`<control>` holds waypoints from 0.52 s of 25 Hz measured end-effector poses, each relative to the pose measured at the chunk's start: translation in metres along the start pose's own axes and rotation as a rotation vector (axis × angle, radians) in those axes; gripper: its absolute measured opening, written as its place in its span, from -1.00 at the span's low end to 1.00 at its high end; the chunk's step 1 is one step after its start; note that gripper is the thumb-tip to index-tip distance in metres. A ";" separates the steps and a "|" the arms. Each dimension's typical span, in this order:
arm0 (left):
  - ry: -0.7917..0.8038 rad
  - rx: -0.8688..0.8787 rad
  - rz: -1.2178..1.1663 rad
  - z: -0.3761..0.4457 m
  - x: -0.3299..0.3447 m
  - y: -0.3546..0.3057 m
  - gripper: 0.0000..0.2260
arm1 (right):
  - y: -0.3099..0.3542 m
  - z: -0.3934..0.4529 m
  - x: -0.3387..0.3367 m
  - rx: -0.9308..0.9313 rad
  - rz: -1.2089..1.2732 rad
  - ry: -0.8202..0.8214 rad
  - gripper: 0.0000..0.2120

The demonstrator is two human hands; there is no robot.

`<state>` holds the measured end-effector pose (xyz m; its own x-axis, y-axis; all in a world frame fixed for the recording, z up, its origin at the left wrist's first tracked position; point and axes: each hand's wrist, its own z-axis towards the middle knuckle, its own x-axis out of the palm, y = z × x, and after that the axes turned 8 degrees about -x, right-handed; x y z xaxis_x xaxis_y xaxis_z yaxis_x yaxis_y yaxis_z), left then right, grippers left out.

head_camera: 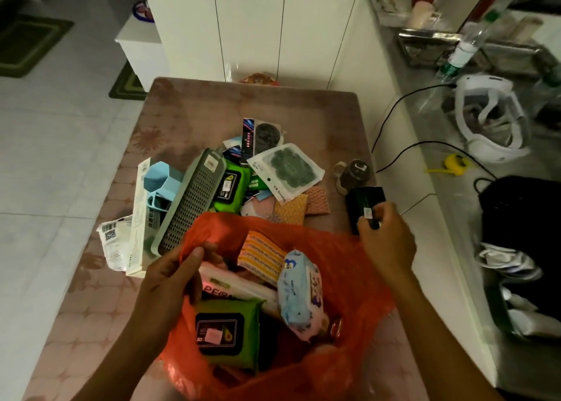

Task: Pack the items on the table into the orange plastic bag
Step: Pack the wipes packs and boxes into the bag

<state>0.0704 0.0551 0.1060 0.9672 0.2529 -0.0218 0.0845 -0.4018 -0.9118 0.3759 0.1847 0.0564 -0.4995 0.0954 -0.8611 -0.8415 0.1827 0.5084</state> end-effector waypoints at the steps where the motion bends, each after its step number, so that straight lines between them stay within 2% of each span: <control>1: -0.028 -0.002 0.005 0.000 -0.001 0.001 -0.79 | -0.018 0.023 0.007 0.027 -0.075 0.002 -0.56; 4: -0.115 0.012 0.043 -0.005 -0.009 -0.001 -0.78 | -0.070 0.062 0.043 0.209 -0.216 0.287 -0.12; 6: -0.095 0.026 0.053 -0.008 -0.014 -0.006 -0.78 | -0.089 0.066 0.060 0.288 -0.170 0.304 -0.03; 10: -0.113 0.023 0.030 -0.004 -0.023 -0.013 -0.71 | -0.073 0.058 0.046 0.328 0.046 0.113 -0.26; 13: -0.128 0.025 -0.045 0.005 -0.027 -0.020 -0.68 | -0.029 0.019 -0.008 0.120 0.294 -0.114 -0.46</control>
<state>0.0415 0.0606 0.1231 0.9239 0.3812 -0.0317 0.1192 -0.3656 -0.9231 0.4084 0.1969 0.0487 -0.6856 0.2684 -0.6767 -0.6311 0.2443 0.7363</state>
